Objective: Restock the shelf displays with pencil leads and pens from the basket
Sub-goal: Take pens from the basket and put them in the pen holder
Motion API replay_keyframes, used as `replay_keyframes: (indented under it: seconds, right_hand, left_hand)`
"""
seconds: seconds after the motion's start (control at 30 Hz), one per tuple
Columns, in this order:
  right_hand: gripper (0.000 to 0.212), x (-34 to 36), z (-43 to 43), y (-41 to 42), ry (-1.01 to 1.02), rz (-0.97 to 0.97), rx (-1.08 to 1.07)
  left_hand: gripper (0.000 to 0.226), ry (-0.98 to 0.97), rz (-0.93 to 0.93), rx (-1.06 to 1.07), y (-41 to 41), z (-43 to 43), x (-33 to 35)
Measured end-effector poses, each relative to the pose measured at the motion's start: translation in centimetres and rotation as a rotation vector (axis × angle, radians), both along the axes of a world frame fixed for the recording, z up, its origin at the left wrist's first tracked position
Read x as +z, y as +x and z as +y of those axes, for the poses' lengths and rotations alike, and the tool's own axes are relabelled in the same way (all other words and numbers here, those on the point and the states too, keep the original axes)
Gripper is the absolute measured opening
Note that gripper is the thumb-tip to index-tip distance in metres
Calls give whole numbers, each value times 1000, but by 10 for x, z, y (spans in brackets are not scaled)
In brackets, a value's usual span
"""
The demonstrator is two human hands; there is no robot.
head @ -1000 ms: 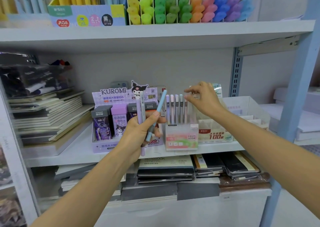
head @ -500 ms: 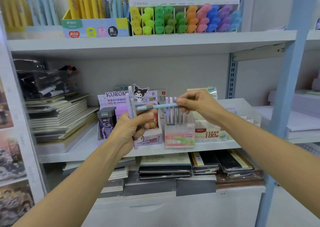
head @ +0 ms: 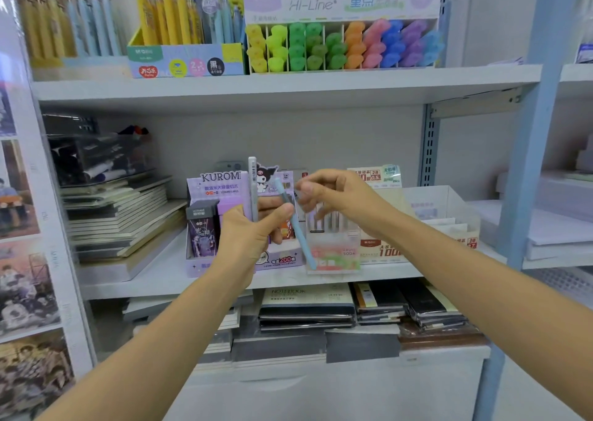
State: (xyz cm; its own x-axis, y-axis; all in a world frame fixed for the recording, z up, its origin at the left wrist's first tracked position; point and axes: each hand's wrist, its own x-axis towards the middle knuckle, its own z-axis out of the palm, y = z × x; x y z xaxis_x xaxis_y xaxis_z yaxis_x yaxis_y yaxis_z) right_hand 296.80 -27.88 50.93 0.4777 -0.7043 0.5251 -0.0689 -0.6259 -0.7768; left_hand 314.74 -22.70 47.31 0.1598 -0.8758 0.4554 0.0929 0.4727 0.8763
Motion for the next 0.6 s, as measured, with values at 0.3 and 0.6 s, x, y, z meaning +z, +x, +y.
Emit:
replay_keyframes:
  seconds: [0.3, 0.6]
  right_hand:
    - [14, 13, -7, 9, -32, 26, -36]
    - [12, 30, -40, -17, -88, -281, -363]
  left_hand:
    - [22, 45, -93, -14, -1, -9, -5]
    - [28, 221, -11, -108, 11, -24, -11]
